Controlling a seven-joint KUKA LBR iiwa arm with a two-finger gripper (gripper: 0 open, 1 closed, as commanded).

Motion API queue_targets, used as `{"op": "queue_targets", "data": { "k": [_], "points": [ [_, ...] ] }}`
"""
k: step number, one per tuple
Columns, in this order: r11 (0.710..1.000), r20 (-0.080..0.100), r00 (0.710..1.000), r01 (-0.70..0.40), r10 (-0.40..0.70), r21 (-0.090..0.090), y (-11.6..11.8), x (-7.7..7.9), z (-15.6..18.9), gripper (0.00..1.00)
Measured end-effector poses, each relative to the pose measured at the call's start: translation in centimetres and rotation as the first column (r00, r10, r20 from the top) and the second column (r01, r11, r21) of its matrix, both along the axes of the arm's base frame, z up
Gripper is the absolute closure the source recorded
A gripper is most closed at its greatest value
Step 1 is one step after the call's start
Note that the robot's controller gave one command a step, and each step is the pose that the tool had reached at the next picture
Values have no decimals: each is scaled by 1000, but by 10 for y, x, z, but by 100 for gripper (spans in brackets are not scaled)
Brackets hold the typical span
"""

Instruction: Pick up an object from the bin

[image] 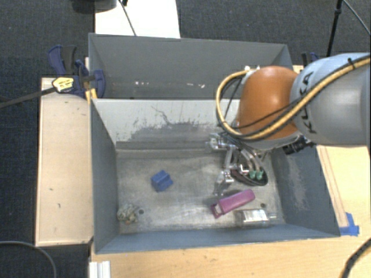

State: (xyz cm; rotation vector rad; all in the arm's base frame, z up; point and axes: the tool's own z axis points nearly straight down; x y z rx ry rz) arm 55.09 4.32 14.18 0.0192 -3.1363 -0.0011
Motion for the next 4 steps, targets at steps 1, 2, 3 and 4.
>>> {"op": "queue_targets", "data": {
  "k": [1, 2, 3, 4],
  "points": [
    [999, 14, 999, 51, -51, 2, -41, -47, -64, 0],
    [996, 5, 996, 87, -87, -1, -99, -60, -71, 0],
    [997, 1, 997, 83, -83, 0, -96, -60, -71, 100],
    [987, 13, 987, -162, 163, -4, -142, -40, 53, 100]
  ]
}}
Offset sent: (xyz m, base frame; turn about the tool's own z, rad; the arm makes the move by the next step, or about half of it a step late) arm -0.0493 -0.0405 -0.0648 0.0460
